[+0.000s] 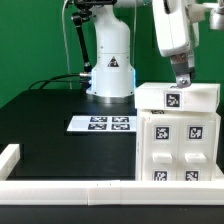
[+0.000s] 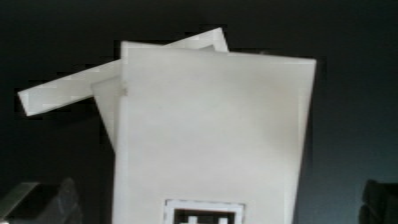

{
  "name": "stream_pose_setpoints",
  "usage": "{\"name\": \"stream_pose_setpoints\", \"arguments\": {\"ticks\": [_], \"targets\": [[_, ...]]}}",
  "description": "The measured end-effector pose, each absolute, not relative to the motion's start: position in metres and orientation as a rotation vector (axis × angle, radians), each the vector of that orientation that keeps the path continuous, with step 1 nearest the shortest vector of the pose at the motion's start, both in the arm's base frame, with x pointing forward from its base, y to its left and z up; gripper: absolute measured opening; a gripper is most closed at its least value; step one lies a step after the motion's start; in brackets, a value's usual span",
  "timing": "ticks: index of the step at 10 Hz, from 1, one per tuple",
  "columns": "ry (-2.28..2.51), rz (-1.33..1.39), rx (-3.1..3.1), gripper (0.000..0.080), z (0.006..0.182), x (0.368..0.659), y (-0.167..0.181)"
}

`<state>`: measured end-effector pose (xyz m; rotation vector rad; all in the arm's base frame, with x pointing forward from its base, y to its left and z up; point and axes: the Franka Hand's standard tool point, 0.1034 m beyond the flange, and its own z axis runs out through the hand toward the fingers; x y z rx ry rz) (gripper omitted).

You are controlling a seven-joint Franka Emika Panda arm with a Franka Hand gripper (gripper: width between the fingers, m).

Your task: Assemble cabinet

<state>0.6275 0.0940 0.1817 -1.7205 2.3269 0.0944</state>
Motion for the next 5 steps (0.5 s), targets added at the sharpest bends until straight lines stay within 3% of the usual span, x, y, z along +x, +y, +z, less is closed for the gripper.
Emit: {"name": "stream_pose_setpoints", "arguments": {"ticks": [5], "targets": [[1.704, 0.039, -2.374, 0.0797, 0.1823, 0.6265, 0.0936]]}}
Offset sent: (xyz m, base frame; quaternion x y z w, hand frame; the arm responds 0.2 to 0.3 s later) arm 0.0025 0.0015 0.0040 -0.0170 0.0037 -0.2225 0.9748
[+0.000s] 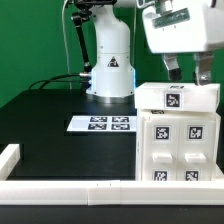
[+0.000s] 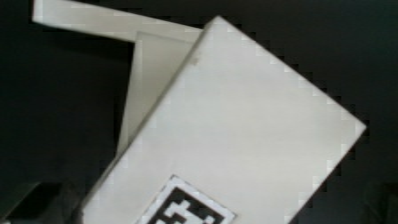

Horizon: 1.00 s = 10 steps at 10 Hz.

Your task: Assemble cabinet

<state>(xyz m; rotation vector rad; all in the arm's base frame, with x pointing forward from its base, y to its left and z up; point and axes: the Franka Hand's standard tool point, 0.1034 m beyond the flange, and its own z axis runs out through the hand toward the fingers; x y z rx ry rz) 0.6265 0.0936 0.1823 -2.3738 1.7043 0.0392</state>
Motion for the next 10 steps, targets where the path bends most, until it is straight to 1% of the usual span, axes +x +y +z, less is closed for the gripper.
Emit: {"name": "stream_pose_setpoints", "arguments": {"ticks": [5, 6, 8, 10], "targets": [[1.206, -0.022, -2.661, 0.0797, 0.1823, 0.6274, 0.0915], [1.050, -0.048, -2.747, 0.0797, 0.1828, 0.6275, 0.0911], [0.578, -0.108, -2.917, 0.0797, 0.1833, 0.6281, 0.0901], [0.245, -0.130, -2.990, 0.0797, 0.1825, 0.6271, 0.0898]]}}
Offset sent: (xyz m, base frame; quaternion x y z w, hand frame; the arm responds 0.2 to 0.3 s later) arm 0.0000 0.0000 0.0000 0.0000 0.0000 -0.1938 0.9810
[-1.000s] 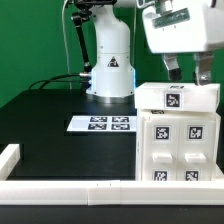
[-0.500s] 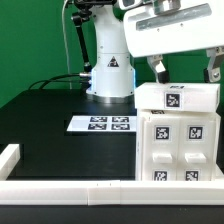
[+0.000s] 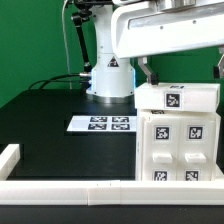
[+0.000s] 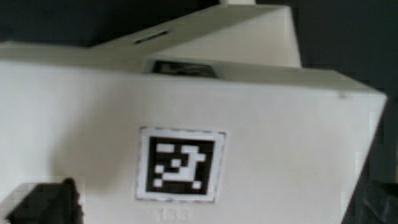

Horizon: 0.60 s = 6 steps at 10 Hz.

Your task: Assemble cabinet

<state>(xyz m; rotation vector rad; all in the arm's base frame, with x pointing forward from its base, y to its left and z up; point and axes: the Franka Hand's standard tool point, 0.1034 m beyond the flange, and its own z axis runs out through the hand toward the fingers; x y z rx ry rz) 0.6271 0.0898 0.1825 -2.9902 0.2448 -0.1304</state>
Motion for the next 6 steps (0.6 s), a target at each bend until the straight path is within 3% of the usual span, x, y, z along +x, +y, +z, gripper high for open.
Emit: {"name": "stream_pose_setpoints", "arguments": {"ticks": [6], "targets": [[-0.554, -0.128, -3.013, 0.0797, 0.1771, 0.6226, 0.0835]]}}
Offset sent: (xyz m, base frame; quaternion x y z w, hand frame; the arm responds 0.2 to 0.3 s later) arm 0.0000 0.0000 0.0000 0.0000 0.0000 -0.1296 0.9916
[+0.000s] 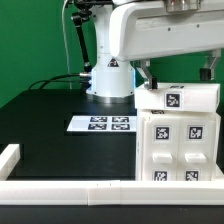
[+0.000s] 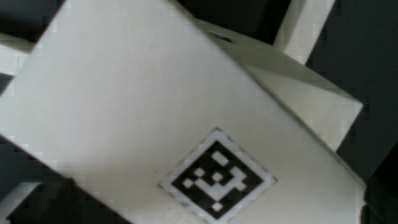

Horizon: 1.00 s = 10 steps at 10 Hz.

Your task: Assemble cabinet

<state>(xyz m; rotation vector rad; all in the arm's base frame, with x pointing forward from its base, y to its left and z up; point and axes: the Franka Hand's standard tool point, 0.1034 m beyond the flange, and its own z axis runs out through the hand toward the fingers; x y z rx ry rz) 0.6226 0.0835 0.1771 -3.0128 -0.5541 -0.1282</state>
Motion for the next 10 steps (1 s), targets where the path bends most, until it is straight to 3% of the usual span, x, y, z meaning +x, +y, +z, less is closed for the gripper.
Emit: {"name": "stream_pose_setpoints", "arguments": {"ticks": [6, 10], "targets": [[-1.331, -0.028, -2.786, 0.0797, 0.168, 0.616, 0.081], [-1.508, -0.003, -2.712, 0.0797, 0.158, 0.615, 0.080]]}}
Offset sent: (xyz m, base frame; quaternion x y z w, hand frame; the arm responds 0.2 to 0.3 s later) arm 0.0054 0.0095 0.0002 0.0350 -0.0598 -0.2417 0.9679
